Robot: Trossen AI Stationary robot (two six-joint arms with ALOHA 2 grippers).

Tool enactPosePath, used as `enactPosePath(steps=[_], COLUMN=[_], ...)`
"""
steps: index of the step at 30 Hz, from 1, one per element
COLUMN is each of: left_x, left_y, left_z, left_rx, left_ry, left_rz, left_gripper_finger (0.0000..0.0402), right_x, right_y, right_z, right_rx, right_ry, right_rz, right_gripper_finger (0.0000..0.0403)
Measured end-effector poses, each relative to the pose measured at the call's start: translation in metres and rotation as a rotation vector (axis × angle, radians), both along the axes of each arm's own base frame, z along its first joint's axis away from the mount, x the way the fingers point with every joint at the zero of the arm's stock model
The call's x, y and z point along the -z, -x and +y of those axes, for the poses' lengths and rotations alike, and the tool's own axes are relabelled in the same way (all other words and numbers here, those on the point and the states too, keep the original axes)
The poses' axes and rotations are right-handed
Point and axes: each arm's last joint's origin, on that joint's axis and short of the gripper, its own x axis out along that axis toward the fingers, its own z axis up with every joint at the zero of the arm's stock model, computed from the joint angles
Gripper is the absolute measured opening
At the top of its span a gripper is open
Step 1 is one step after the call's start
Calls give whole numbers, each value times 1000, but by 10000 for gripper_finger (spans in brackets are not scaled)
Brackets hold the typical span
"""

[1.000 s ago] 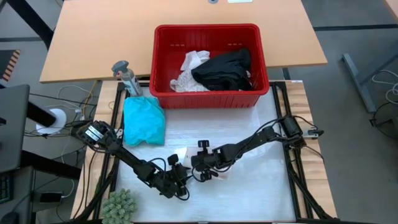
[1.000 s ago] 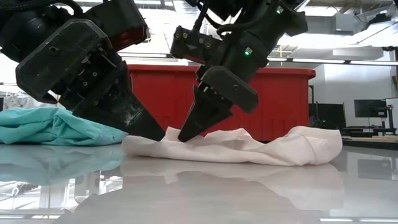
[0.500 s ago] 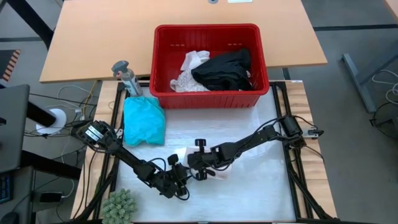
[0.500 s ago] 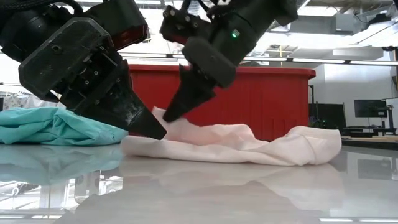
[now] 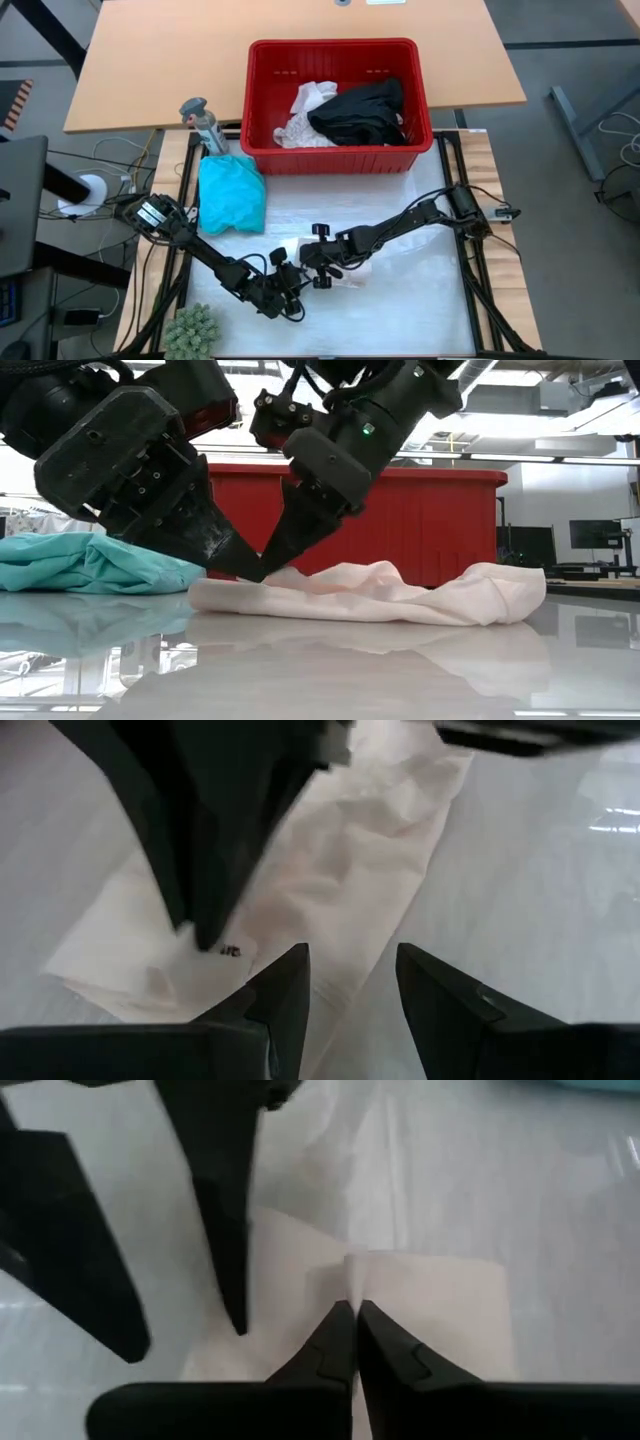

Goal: Fold laundry
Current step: Fold the white underwear

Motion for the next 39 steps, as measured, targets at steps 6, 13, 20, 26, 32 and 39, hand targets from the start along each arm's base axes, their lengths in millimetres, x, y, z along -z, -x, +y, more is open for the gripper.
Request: enactPosePath(steps=[6,13,20,26,32,39], left_x=[-2,-2,-4,-15,-22,-24], left_y=[-1,-1,-2,-8,-10,-11], left_z=[0,0,-5,-13,-19,-20], left_rx=[1,4,39,88,106,98], left_ry=[-11,-14,-15,-36,-92,-100], left_rz=[-19,-18,-25,-36,31,65], left_gripper_finger=[141,141,141,141,141,141], right_x=[-1,-1,-1,-2,-3,-3], right_y=[-1,0,0,0,-1,-1], right_z=[2,3,6,8,11,10], right_rx=[-17,-69,-151,-207,-267,-266], right_ry=[-12,-43,-96,-114,-131,-131], right_rz=[-11,0,9,11,-1,-3], right_gripper_finger=[35,54,57,57,58,116])
